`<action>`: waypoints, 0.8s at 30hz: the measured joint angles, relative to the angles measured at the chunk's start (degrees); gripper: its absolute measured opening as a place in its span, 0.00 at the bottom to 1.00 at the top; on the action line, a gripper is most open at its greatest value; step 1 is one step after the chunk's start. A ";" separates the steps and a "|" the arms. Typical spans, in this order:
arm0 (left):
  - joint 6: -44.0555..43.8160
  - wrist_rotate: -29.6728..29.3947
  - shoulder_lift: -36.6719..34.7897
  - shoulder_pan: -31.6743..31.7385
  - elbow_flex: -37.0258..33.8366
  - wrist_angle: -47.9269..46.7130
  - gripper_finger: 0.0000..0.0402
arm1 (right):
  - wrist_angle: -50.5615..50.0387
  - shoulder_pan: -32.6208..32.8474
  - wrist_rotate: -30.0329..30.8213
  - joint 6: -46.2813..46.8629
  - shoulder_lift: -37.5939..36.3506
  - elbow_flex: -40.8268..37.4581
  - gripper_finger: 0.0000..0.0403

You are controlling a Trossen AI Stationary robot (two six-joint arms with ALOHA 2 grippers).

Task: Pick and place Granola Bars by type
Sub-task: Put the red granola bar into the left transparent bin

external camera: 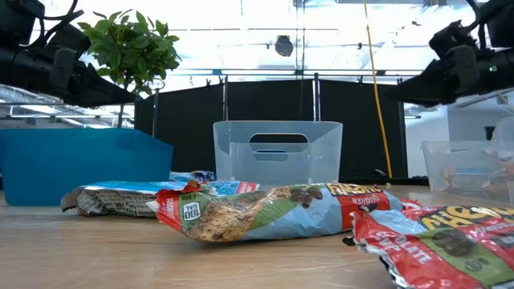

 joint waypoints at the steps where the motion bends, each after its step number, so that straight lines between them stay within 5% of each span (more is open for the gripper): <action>1: 0.01 0.00 -0.01 0.01 -0.01 0.01 0.23 | 0.02 -0.14 -0.90 -0.16 -0.28 0.00 0.28; 24: 0.00 0.00 0.00 0.00 0.00 0.01 0.23 | -2.45 -0.32 -2.75 0.48 -0.68 -0.25 0.28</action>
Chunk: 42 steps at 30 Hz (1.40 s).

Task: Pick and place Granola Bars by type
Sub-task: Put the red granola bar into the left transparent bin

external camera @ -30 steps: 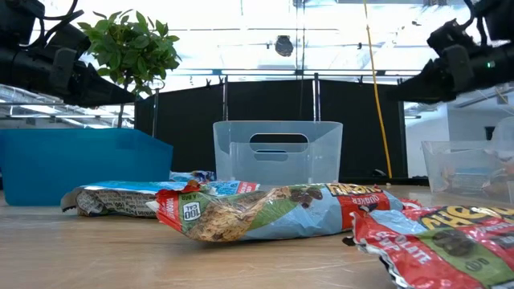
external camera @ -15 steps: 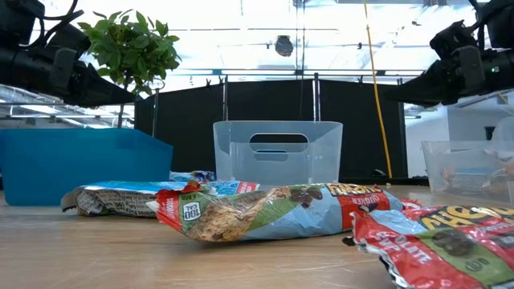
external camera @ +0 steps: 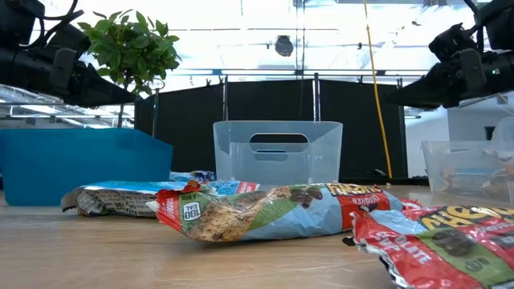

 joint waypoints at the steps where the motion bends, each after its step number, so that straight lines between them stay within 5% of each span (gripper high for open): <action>1: 0.02 0.00 0.00 0.02 0.00 -0.02 0.23 | 0.46 0.00 -1.32 0.28 0.00 -0.32 0.28; 10: 0.01 0.00 -0.01 0.00 -0.02 -0.01 0.23 | 12.27 3.04 -23.14 6.94 3.16 -1.88 0.28; 25: 0.00 0.00 -0.02 0.01 -0.02 -0.01 0.23 | 9.79 24.72 -11.25 10.72 38.12 13.41 0.28; 34: 0.02 0.00 0.00 0.02 0.00 0.00 0.23 | 4.28 32.76 -17.53 22.42 60.70 25.88 0.28; 42: 0.01 0.00 -0.01 0.01 0.00 -0.02 0.23 | 1.09 37.61 -18.84 24.19 73.47 35.24 0.28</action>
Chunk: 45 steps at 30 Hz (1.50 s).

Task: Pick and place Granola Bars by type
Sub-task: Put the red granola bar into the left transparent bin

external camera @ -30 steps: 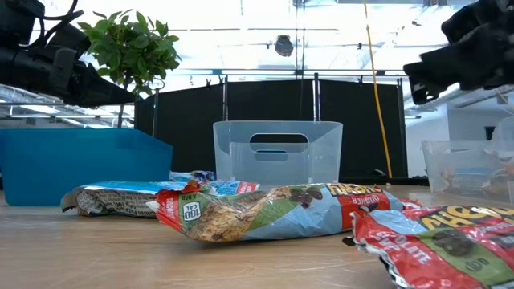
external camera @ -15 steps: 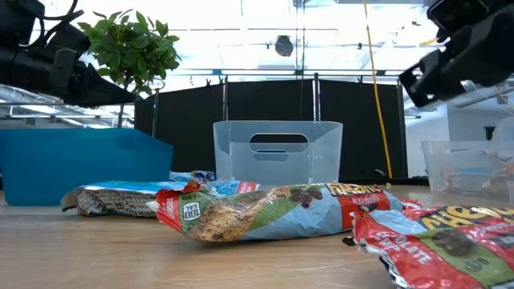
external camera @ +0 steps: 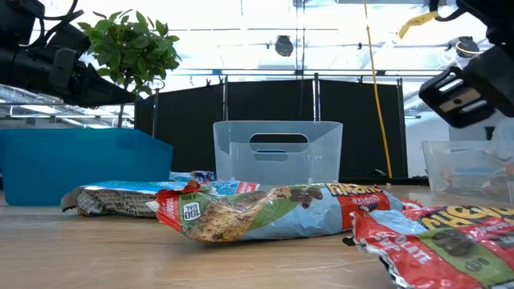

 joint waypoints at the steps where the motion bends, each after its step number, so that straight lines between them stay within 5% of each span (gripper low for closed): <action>1: 0.00 0.00 0.01 -0.01 0.00 0.00 0.23 | 0.07 0.16 0.02 0.24 1.08 0.46 0.28; 8: 0.00 0.00 0.01 0.01 -0.01 0.01 0.23 | 6.36 0.19 -1.11 0.88 7.86 0.85 0.31; 20: 0.01 0.00 0.01 0.00 0.00 0.00 0.23 | 9.30 1.78 -1.45 1.43 14.12 3.58 0.49; 28: 0.01 0.00 -0.01 0.00 0.00 0.07 0.23 | 10.96 1.09 -1.45 0.43 15.78 3.63 0.50; 35: -0.01 0.00 0.00 0.00 0.00 0.02 0.23 | 11.04 0.27 -1.44 -1.36 15.88 3.56 0.39; 45: -0.01 0.00 0.01 -0.01 0.00 0.00 0.23 | 8.83 -1.01 -2.62 -6.81 15.79 3.52 0.03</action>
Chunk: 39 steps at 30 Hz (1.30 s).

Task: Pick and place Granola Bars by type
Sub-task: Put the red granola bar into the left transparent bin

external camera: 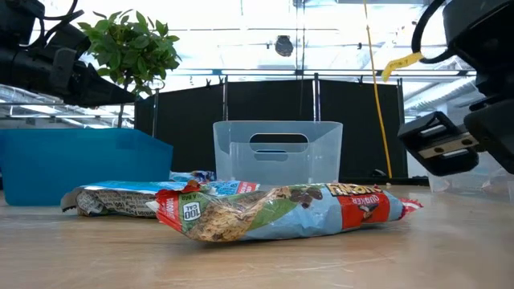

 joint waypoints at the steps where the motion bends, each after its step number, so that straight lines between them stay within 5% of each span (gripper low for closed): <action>1: 0.00 0.00 0.00 0.02 0.00 0.00 0.23 | -0.01 -0.05 -0.16 -0.38 0.00 0.00 0.02; 9: 0.00 0.00 -0.01 0.01 0.00 0.00 0.23 | -1.21 0.00 2.39 -3.37 -2.21 -0.19 0.01; 23: 0.02 0.00 0.00 0.00 0.00 0.00 0.23 | -7.54 0.02 17.04 -12.31 -20.65 -1.02 0.00; 32: 0.02 0.00 0.00 0.00 0.00 -0.04 0.23 | 0.19 -1.38 30.27 -21.01 -29.64 -8.34 0.00; 39: 0.02 0.00 0.00 0.02 0.00 -0.04 0.23 | 9.19 -7.35 31.43 -27.28 -34.89 -13.71 0.00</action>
